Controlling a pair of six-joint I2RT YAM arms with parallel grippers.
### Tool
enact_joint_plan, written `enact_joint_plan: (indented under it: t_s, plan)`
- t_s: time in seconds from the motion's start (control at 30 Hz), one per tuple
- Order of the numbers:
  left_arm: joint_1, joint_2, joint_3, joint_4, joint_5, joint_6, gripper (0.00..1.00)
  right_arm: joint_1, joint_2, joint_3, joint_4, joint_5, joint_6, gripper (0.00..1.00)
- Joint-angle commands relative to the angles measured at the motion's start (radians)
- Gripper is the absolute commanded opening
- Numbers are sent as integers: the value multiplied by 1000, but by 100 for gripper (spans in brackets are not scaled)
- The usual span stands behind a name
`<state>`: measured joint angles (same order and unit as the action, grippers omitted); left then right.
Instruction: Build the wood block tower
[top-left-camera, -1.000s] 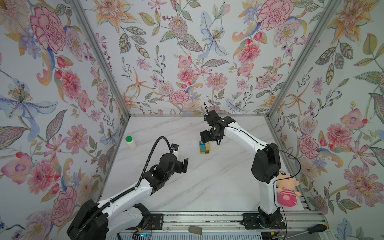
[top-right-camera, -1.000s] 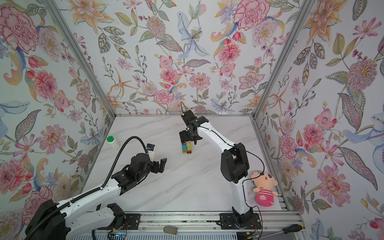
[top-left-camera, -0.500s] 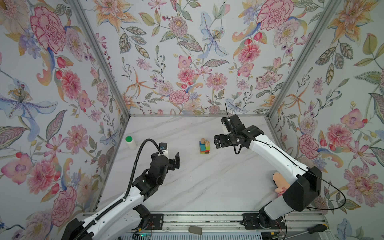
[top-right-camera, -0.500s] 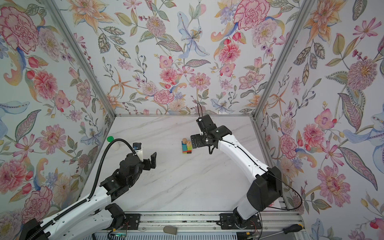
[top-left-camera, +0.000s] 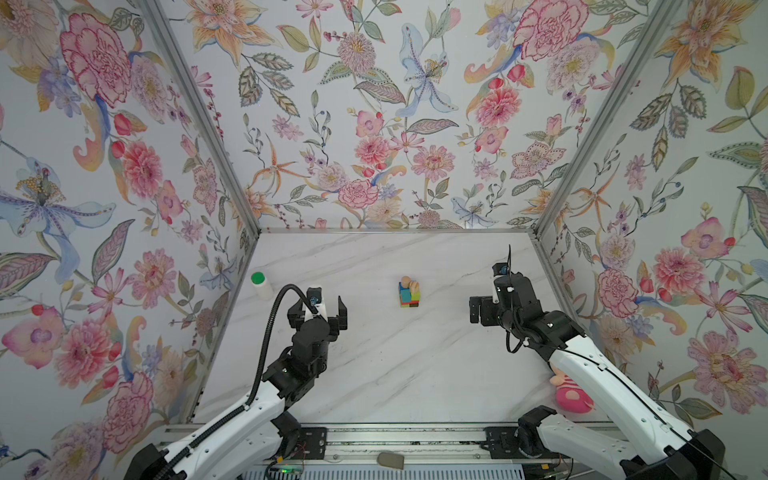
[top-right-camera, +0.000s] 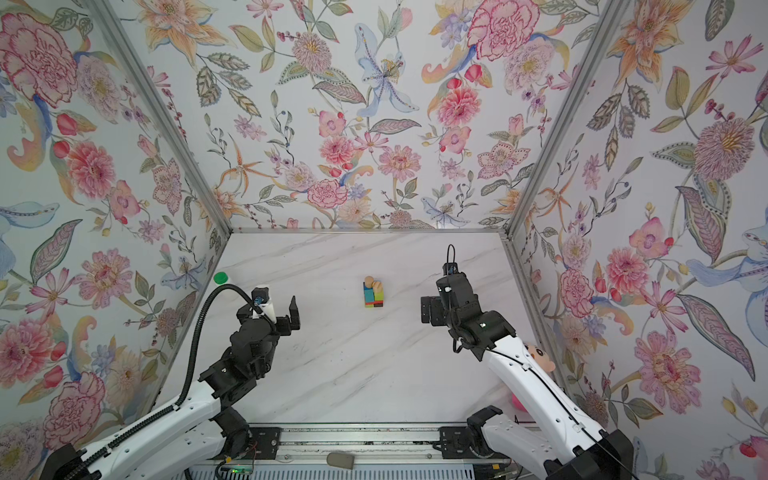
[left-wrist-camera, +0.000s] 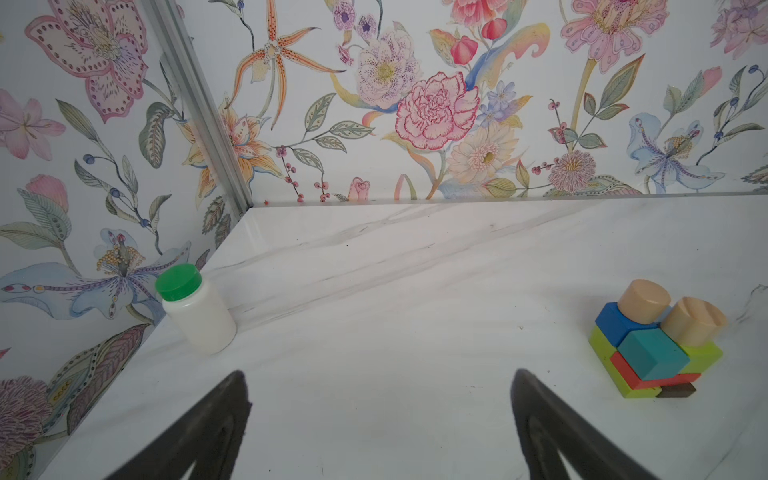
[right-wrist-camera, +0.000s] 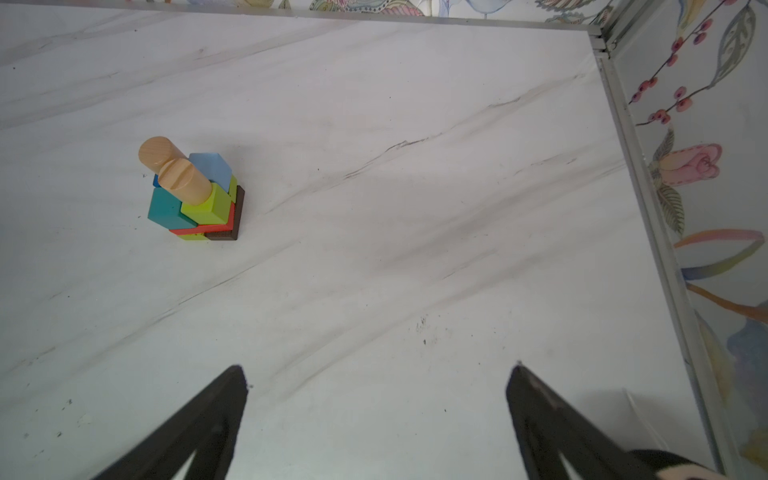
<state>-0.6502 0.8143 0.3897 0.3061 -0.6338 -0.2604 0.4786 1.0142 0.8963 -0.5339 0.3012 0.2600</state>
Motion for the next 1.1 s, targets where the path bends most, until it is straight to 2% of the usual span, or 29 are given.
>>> enact_joint_plan:
  t_s: [0.0, 0.13, 0.27, 0.5, 0.63, 0.73, 0.77, 0.87, 0.97, 1.07]
  plan:
    - [52, 29, -67, 252, -95, 156, 99, -8, -89, -158, 164, 67, -48, 99]
    - [146, 103, -92, 390, -49, 200, 99, -22, -183, -299, 351, 153, -109, 99]
    - [250, 211, -105, 509, 15, 214, 99, -66, -206, -415, 575, 175, -165, 99]
    - [373, 410, -120, 731, 102, 281, 99, -221, -70, -540, 879, 185, -177, 99]
    - [450, 471, -114, 783, 152, 263, 99, -308, 4, -585, 1003, 140, -176, 99]
    - [500, 519, -106, 839, 167, 261, 99, -332, 72, -598, 1095, 126, -188, 99]
    - [519, 516, -81, 773, 180, 238, 99, -337, 101, -599, 1124, 128, -192, 99]
    - [556, 511, -68, 738, 253, 212, 99, -357, 195, -605, 1225, 124, -204, 99]
    - [561, 492, -121, 798, 269, 209, 99, -370, 274, -606, 1307, 130, -213, 99]
    - [565, 544, -193, 942, 281, 206, 99, -388, 309, -607, 1388, 77, -216, 99]
